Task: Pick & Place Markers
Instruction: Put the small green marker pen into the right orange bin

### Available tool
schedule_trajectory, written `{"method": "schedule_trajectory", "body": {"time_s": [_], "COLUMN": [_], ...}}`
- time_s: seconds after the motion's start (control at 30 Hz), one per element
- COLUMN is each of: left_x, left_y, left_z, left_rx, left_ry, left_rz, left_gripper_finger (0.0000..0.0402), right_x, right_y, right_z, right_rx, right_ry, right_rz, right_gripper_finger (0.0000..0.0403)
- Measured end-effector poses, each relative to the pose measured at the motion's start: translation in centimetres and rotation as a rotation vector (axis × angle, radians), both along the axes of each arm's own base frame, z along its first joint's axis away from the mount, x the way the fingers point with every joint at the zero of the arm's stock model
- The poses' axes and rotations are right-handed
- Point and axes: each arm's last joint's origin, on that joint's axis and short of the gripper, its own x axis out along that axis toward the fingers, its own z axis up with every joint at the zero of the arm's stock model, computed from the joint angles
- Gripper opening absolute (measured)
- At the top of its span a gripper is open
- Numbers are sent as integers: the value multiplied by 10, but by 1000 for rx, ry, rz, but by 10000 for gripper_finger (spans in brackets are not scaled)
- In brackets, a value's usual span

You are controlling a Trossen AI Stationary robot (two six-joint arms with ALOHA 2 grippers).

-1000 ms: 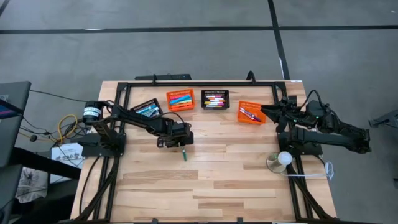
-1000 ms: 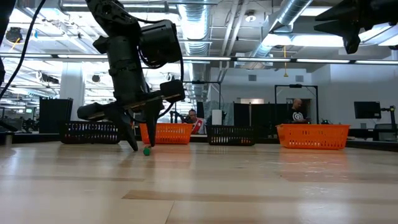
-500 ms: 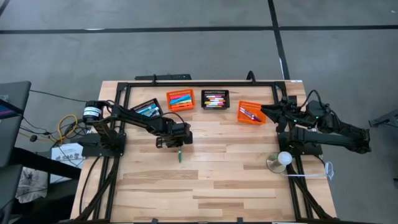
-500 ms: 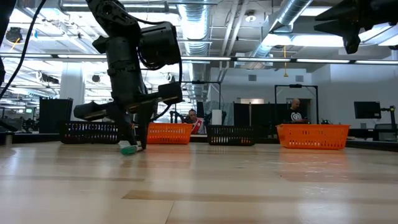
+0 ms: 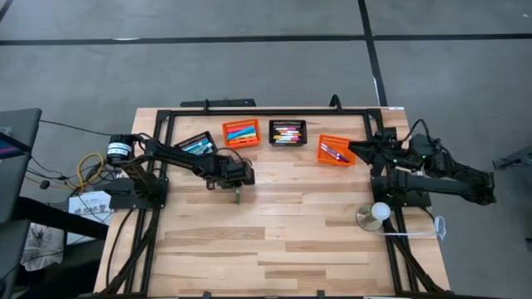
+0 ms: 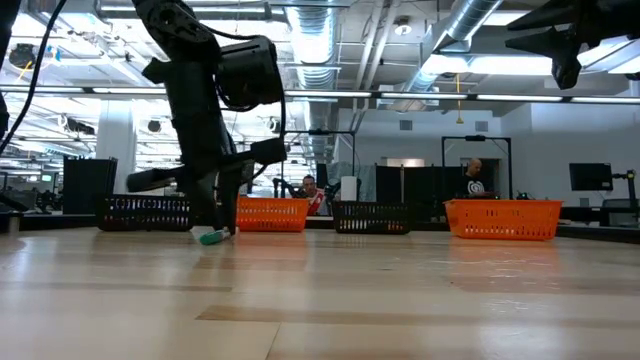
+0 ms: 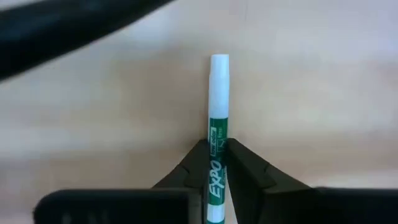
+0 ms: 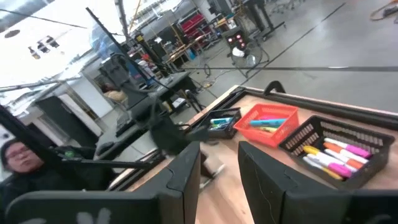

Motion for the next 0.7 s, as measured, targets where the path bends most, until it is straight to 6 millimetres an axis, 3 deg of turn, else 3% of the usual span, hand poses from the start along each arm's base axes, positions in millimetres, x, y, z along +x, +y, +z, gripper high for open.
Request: {"method": "schedule_trajectory", "body": {"time_s": [0.23,0.43,0.7], "left_x": [5,21,45], "left_y": [6,9,15], "left_z": [12,21,45], "left_rx": [53,79,145], "left_ry": [-94,-273,-608], "left_rz": [-2,-65,-132], "left_gripper_finger": [41,41,45], "right_x": [0,5,38], "right_y": [0,3,-1], "right_z": [1,0,-14], "right_rx": [4,16,77], "right_ry": [-12,12,197], "right_rz": [16,120,223], "right_gripper_finger": [98,98,99]}}
